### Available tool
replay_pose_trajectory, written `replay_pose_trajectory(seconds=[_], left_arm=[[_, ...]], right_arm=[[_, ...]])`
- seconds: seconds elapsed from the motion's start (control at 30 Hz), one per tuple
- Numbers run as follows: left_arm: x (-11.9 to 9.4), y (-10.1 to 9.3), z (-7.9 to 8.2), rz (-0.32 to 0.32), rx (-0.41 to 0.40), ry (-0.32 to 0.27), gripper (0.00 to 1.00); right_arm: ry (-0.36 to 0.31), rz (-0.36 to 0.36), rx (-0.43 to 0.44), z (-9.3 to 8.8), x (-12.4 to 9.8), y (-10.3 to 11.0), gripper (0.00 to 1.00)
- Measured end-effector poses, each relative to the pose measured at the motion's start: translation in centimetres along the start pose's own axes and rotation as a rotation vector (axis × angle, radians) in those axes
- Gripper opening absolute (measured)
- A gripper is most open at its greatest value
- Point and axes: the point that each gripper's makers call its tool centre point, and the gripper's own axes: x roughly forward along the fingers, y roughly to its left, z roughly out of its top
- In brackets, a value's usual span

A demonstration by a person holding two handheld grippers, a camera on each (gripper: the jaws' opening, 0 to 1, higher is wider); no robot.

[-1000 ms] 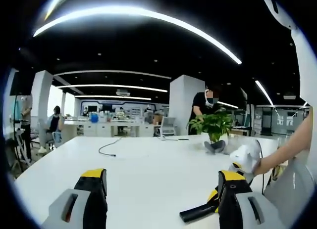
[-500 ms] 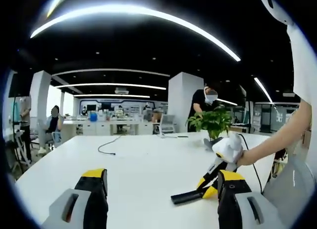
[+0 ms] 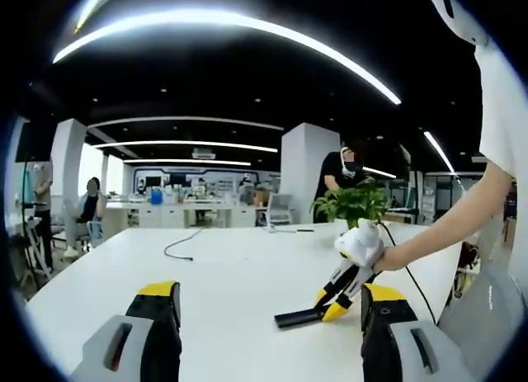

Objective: Press the specified remote control buttons in sequence, fully releasing each button before pressing the next.

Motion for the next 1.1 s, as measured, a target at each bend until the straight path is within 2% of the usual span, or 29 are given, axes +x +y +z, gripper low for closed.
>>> replay_pose_trajectory(seconds=[0.2,0.4,0.47,0.5,0.53,0.57,0.63,0.7,0.83,0.87,1.0,1.1], left_arm=[[0.0,-0.1,0.0,-0.004,-0.005,-0.003,0.94],[0.0,0.0,0.1,-0.001,-0.007,-0.007,0.93],[0.0,0.1,0.1,0.001,-0.009,-0.009,0.93],[0.0,0.1,0.2,0.002,-0.010,-0.011,0.94],[0.0,0.1,0.2,0.001,-0.011,-0.011,0.94],[0.0,0.0,0.2,-0.004,-0.016,-0.014,0.94],[0.0,-0.1,0.2,-0.012,-0.025,-0.013,0.94],[0.0,-0.2,0.2,-0.016,-0.025,-0.015,0.94],[0.0,-0.1,0.3,-0.015,-0.033,-0.018,0.94],[0.0,-0.1,0.2,-0.013,-0.032,-0.015,0.94],[0.0,-0.1,0.0,-0.012,-0.030,-0.003,0.94],[0.0,-0.1,0.0,-0.015,-0.028,-0.004,0.94]], right_arm=[[0.010,0.000,0.006,0.2,0.2,-1.2,0.21],[0.013,0.014,-0.010,0.1,0.1,-1.2,0.23],[-0.015,0.031,0.050,0.3,0.1,-0.8,0.30],[-0.030,0.045,0.110,0.5,0.0,-0.3,0.36],[-0.015,0.030,0.140,0.2,-0.2,-0.3,0.44],[-0.031,-0.003,0.173,0.3,-0.5,-0.4,0.49],[-0.128,-0.008,0.237,1.4,-1.1,0.3,0.54],[-0.180,-0.041,0.306,1.6,-1.9,0.5,0.61],[-0.255,-0.141,0.381,1.6,-3.2,0.3,0.90],[-0.297,-0.171,0.407,1.8,-3.8,0.4,0.94],[-0.400,-0.256,0.480,2.4,-5.9,0.4,0.99],[-0.432,-0.337,0.476,2.6,-7.5,0.6,0.99]])
